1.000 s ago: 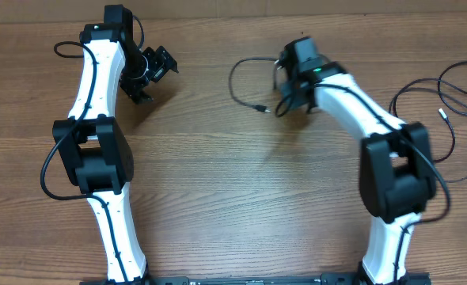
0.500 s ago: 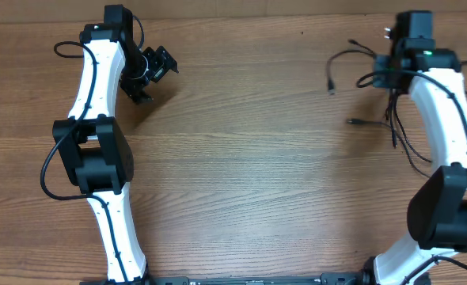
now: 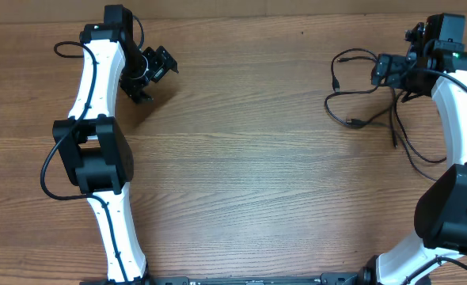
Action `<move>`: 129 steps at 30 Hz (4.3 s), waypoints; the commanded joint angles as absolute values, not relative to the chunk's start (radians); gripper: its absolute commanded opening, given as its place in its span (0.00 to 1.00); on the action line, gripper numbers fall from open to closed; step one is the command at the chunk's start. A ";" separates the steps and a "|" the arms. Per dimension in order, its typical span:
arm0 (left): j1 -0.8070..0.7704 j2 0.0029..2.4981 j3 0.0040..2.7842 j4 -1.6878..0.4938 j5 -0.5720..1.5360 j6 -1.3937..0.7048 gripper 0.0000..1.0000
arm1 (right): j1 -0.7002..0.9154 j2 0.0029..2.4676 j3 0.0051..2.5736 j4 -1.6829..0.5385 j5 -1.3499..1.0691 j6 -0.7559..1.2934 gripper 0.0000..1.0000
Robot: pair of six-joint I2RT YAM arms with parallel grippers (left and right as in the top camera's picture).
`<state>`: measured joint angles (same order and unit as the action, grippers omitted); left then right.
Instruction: Untangle cables
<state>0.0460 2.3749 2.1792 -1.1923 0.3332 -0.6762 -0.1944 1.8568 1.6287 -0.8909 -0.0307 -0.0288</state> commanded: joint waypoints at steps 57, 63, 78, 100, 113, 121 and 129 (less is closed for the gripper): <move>0.059 1.665 2.217 -1.466 0.196 -0.179 0.99 | -0.186 1.854 1.637 -0.824 -0.058 -0.022 1.00; 0.058 1.537 2.217 -1.531 0.067 -0.179 1.00 | -0.186 1.854 1.637 -0.824 -0.058 -0.022 1.00; -0.047 1.531 1.845 -1.412 0.071 -0.216 1.00 | -0.186 1.854 1.637 -0.824 -0.058 -0.022 1.00; -0.336 1.531 1.145 -0.692 0.175 -0.348 0.99 | -0.186 1.854 1.637 -0.824 -0.058 -0.022 1.00; -0.341 1.588 0.985 -0.489 0.078 -0.370 1.00 | -0.186 1.854 1.637 -0.824 -0.058 -0.022 1.00; -0.341 1.663 0.985 -0.498 0.098 -0.645 1.00 | -0.186 1.854 1.637 -0.824 -0.058 -0.022 1.00; -0.319 1.660 0.985 -0.625 0.183 -0.897 1.00 | -0.186 1.854 1.637 -0.824 -0.058 -0.022 1.00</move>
